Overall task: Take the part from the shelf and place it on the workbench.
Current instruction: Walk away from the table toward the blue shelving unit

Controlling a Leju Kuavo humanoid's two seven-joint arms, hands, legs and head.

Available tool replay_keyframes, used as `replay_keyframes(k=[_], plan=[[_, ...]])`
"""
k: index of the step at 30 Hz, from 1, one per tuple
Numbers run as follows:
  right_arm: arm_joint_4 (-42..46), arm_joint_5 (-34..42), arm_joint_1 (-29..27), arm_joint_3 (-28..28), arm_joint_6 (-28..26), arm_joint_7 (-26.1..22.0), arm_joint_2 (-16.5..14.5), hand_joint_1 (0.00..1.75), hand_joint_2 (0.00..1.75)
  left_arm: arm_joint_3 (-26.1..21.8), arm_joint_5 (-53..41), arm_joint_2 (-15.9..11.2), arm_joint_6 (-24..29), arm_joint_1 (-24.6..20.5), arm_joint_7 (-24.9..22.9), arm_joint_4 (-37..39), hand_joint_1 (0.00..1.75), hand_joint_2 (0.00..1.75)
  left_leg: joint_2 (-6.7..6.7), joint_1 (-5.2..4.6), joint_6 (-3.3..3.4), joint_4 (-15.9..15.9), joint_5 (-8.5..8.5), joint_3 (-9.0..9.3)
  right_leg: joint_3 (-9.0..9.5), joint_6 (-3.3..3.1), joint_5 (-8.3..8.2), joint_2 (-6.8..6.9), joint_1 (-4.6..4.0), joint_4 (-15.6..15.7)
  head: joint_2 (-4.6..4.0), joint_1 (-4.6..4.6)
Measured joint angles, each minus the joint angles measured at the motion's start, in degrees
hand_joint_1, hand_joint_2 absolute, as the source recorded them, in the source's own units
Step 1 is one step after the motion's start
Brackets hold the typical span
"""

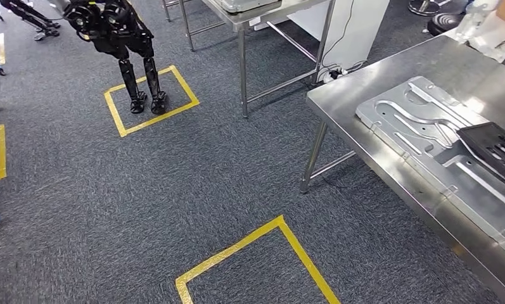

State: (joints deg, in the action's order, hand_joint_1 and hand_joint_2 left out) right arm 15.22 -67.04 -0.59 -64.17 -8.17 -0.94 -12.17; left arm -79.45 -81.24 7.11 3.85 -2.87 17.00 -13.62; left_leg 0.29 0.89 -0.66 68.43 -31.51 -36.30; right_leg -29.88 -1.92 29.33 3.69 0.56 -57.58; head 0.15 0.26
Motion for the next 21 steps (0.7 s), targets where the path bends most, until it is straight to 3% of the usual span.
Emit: replay_keyframes(k=[2,4,6,7,9,10,12,13,14,15,17,19,21], plan=[[-0.1,0.0,0.0,0.0,0.0,0.0,0.0,0.0,0.0,0.0,0.0,0.0,0.0,-0.1,0.0,0.0,0.0,0.0,2.47,-0.31,0.52,-7.8,2.6,4.16,0.31,0.39,0.23,1.18,-0.16,0.0,0.0,0.01],[-0.1,0.0,0.1,0.0,0.0,0.0,0.0,0.0,0.0,0.0,0.0,0.0,0.0,-0.2,0.0,0.0,0.0,0.0,3.81,-0.79,1.12,-11.2,3.09,5.72,0.61,0.96,0.42,2.22,-0.34,-0.1,0.0,0.02],[-0.2,-0.2,0.3,0.0,0.1,0.3,0.0,0.0,0.0,0.0,0.0,0.0,0.0,-0.1,0.0,0.0,0.0,0.0,2.62,-0.82,1.68,-11.4,3.38,5.71,0.89,1.59,0.57,2.97,-0.34,0.0,0.0,0.02],[-0.2,-0.3,0.4,0.0,0.2,0.5,0.0,0.0,0.0,0.0,-0.1,0.0,0.0,0.0,0.0,0.0,0.0,0.0,2.06,-0.69,1.97,-11.7,3.64,5.82,0.9,1.92,0.98,2.38,-0.26,-0.3,0.0,0.03],[-0.2,-0.3,0.4,0.0,0.3,0.7,0.1,0.0,0.0,0.0,-0.2,0.0,0.0,0.0,0.0,0.0,0.0,0.0,0.92,-0.38,2.66,-12.3,4.21,5.96,-0.55,2.41,3.58,-0.44,-0.09,-3.9,0.0,0.03],[-0.2,-0.3,0.4,0.0,0.3,0.8,0.2,0.0,0.0,0.0,-0.2,0.0,0.0,-0.1,0.0,0.0,0.0,0.0,0.38,-0.42,2.85,-12.3,4.35,5.8,-2.15,2.51,5.56,-2.03,0.0,-7.3,0.0,0.04],[-0.2,-0.5,0.3,0.0,0.4,0.8,0.3,0.0,0.0,0.0,-0.2,0.0,0.0,-0.1,0.0,0.0,0.0,0.0,-0.99,-0.49,3.07,-12.2,4.48,5.55,-5.65,2.59,8.44,-3.26,0.09,-14.5,0.0,0.03],[-0.2,-0.6,0.3,0.0,0.3,0.8,0.3,0.0,0.0,0.0,-0.1,0.0,0.0,-0.1,0.0,0.0,0.0,0.0,-1.77,-0.52,3.09,-12.1,4.5,5.5,-6.5,2.62,8.37,-3.4,0.13,-16.0,0.0,0.03],[-0.2,-0.7,0.3,0.0,0.2,0.8,0.4,0.0,0.0,0.0,0.0,0.0,0.0,-0.1,0.0,0.0,0.0,0.0,-2.63,-0.52,3.04,-11.9,4.46,5.48,-6.31,2.61,7.1,-3.52,0.19,-15.3,0.0,0.03],[-0.2,-0.8,0.3,0.0,0.1,0.8,0.4,0.0,0.0,0.0,0.0,0.0,0.0,-0.1,0.0,0.0,0.0,0.0,-3.54,-0.49,2.94,-11.7,4.39,5.48,-5.15,2.56,4.94,-3.93,0.28,-12.6,0.0,0.04],[-0.3,-1.1,0.2,0.0,-0.1,0.8,0.4,0.0,0.0,0.0,0.1,0.0,0.0,-0.1,0.0,0.0,0.0,0.0,-5.19,-0.5,2.51,-11.0,4.13,5.21,-2.11,2.38,1.24,-6.68,0.58,-5.2,0.0,0.04],[-0.3,-1.2,0.2,0.0,-0.1,0.8,0.4,0.0,0.0,0.0,0.1,0.1,0.0,-0.2,0.0,0.0,0.0,0.0,-6.63,-0.46,1.86,-10.5,4.05,4.6,-0.83,2.22,0.27,-8.75,0.69,-1.7,0.0,0.03],[-0.4,-1.4,0.4,0.0,-0.1,0.8,0.4,0.0,0.0,-0.1,0.1,0.0,0.0,-0.1,0.0,0.0,0.0,0.0,-8.03,-0.24,1.08,-10.5,4.3,4.09,-0.82,1.75,0.24,-7.81,0.48,-1.6,0.0,0.02]])
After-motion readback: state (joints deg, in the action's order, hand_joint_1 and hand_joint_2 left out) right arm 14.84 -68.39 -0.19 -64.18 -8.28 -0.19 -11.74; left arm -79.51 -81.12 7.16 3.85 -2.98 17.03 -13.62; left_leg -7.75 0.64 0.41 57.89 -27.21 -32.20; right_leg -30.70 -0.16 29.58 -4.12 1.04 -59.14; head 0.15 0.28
